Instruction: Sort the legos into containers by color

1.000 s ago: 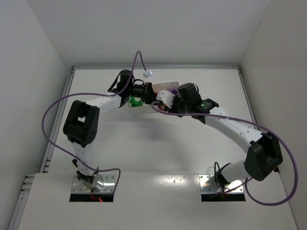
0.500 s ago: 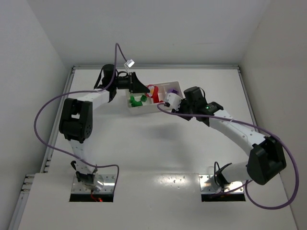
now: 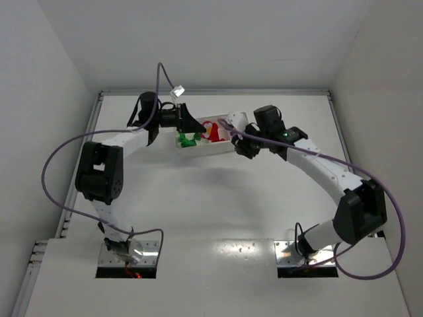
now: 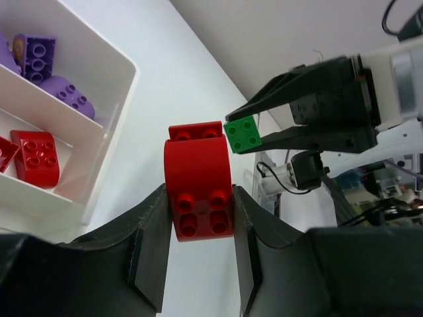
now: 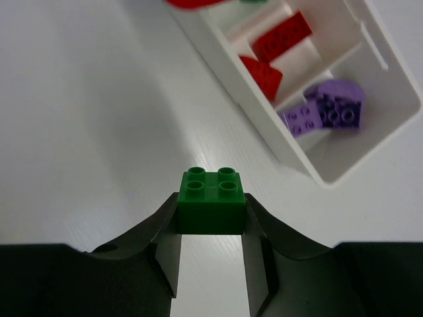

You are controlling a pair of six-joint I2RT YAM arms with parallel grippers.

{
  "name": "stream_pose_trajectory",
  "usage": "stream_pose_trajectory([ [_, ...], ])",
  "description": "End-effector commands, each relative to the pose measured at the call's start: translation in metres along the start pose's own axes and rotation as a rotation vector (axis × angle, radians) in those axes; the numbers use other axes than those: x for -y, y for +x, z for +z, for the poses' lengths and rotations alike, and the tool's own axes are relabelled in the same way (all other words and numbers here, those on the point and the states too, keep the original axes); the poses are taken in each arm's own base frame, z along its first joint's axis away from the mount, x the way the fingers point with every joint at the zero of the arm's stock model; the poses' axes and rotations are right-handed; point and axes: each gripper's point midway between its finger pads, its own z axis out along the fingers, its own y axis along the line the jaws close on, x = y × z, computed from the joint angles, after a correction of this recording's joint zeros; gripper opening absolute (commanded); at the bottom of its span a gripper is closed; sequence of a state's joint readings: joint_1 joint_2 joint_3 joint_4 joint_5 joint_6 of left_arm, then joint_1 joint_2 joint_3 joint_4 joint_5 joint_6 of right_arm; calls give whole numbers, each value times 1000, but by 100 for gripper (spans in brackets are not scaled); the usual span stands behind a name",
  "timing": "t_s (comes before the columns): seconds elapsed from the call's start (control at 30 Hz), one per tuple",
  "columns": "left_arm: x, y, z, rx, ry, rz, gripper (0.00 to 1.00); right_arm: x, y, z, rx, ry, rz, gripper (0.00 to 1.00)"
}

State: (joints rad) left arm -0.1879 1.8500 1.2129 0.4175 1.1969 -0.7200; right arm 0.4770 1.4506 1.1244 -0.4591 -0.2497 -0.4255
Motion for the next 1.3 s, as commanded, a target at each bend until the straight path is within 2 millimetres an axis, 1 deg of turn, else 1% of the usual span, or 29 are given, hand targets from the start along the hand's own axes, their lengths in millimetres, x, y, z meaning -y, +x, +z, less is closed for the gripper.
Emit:
stream_pose_trajectory([
  [0.0,40,-29,-21,58,-10,189,0,-7,-57,0,159,-149,92,4],
  [0.07,43,-37,-38,91,-81,247,0,-10,-76,9,200,-245,153,4],
  [0.1,39,-42,-52,120,-122,258,0,-15,-84,13,223,-300,170,4],
  [0.13,40,-46,-61,143,-148,278,0,-15,-89,17,228,-321,190,4],
  [0.17,46,-53,-72,177,-187,290,0,-17,-96,29,225,-349,205,4],
  [0.2,40,-59,-90,211,-232,281,0,-13,-104,34,252,-350,192,4],
  [0.23,38,-60,-99,223,-262,267,0,-18,-112,39,265,-367,224,4],
  [0.27,34,-64,-109,243,-294,254,0,-13,-119,43,288,-360,240,4],
  [0.3,35,-72,-127,277,-326,269,0,-10,-130,55,319,-357,241,4],
  [0.33,30,-70,-134,281,-345,238,0,-7,-134,61,321,-359,264,4],
  [0.37,27,-73,-148,307,-382,224,0,-4,-139,75,316,-360,260,4],
  [0.43,24,-73,-159,313,-410,226,0,-2,-145,90,312,-354,277,4],
  [0.47,24,-73,-163,314,-408,225,0,-2,-148,97,312,-350,280,4],
  [0.5,24,-71,-165,312,-406,216,0,5,-159,100,345,-338,274,4],
  [0.53,22,-72,-170,321,-416,214,0,2,-157,114,328,-344,301,4],
  [0.57,22,-72,-170,321,-416,214,0,10,-166,117,350,-328,301,4],
  [0.6,22,-72,-170,321,-416,214,0,7,-170,124,348,-327,304,4],
  [0.7,20,-72,-174,327,-423,213,0,23,-167,155,326,-246,311,7],
  [0.77,22,-72,-173,335,-420,221,0,21,-168,165,327,-243,306,13],
  [0.8,20,-69,-173,332,-420,212,0,21,-158,175,303,-238,316,17],
  [0.83,19,-69,-177,338,-427,211,0,15,-161,179,302,-249,319,22],
  [0.9,16,-66,-176,336,-428,202,0,17,-157,186,295,-242,323,28],
  [0.93,16,-66,-176,336,-428,202,0,11,-154,192,280,-240,323,33],
  [0.97,16,-66,-176,336,-428,202,0,11,-154,192,280,-240,323,46],
  [1.0,16,-66,-176,336,-428,202,0,12,-148,198,266,-231,329,51],
  [1.03,13,-65,-176,334,-429,193,0,7,-150,199,266,-238,323,54],
  [1.07,15,-66,-176,332,-420,202,0,9,-150,199,264,-226,315,59],
  [1.13,17,-65,-175,329,-409,192,0,5,-149,195,262,-236,316,62],
  [1.27,12,-56,-169,304,-348,160,0,1,-163,159,335,-341,309,65],
])
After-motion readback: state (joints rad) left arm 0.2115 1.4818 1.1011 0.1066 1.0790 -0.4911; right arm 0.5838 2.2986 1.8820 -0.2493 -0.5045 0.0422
